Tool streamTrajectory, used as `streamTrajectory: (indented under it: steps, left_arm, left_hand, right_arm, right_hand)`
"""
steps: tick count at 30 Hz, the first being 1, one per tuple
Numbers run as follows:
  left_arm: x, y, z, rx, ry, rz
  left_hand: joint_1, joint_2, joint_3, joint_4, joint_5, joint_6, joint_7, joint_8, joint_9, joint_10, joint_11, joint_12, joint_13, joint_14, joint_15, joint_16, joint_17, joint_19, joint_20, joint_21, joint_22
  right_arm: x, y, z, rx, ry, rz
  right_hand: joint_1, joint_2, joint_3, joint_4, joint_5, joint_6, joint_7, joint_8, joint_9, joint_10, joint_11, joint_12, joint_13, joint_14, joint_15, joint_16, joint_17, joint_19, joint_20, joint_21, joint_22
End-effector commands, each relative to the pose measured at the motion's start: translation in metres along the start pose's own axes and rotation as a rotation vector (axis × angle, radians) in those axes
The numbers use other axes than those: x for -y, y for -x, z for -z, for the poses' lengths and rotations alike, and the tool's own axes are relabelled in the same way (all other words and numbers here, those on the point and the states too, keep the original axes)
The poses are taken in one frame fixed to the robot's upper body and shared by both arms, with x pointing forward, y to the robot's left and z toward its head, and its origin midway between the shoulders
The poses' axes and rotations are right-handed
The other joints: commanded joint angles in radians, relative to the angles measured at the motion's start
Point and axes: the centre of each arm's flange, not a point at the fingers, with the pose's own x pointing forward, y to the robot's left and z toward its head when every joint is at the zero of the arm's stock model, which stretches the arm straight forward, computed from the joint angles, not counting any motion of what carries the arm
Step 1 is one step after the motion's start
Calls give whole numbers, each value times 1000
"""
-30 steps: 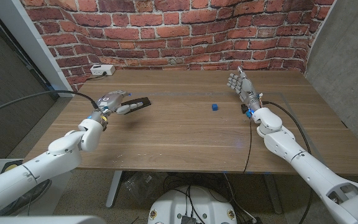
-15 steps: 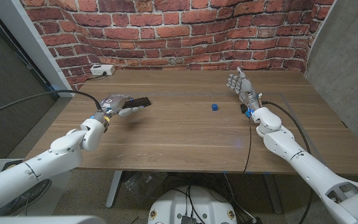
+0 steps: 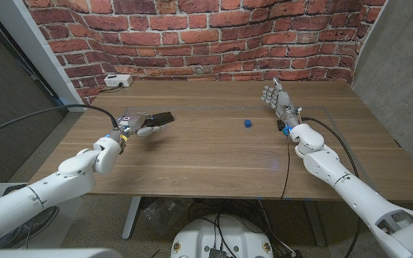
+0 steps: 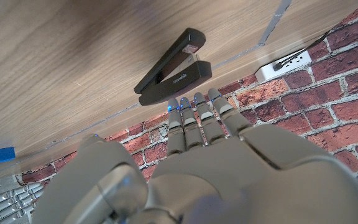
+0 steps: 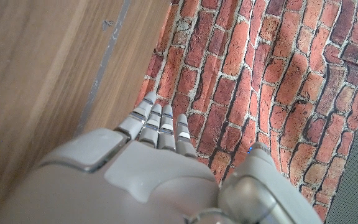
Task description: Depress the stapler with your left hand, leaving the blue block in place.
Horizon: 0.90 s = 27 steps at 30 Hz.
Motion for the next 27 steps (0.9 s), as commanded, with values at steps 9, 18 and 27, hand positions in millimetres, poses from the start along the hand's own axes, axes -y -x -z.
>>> streamTrajectory:
  steps: [9,18,27]
  left_arm:
    - [11,-5,3,-10,-20,42]
    - [16,-5,3,-10,3,53]
    - [23,-5,4,-14,33,73]
  left_hand:
    - [-1,0,-12,1,-6,26,2,0,4,23,0,-2,5,3,-2,1,2,-6,-7,-1,4]
    - [2,4,-13,2,-6,43,5,1,4,34,7,-3,5,10,-4,-1,2,-1,-31,-2,3]
    - [5,7,-15,2,-6,58,10,1,4,50,5,-2,5,22,-5,-1,1,15,-45,0,3]
  right_arm:
    - [-3,1,0,-18,6,2]
    - [-4,-1,-2,-19,-2,3]
    - [-5,-3,-3,-15,3,8]
  right_hand:
    - [8,8,6,-6,-4,12,3,1,3,10,2,1,5,9,2,0,5,9,-2,-1,2]
    - [8,9,6,-7,-5,13,3,0,3,15,2,1,5,12,3,0,5,11,-1,-1,2]
    - [8,9,5,-7,-6,19,6,2,3,21,1,3,5,21,2,2,5,16,0,0,2]
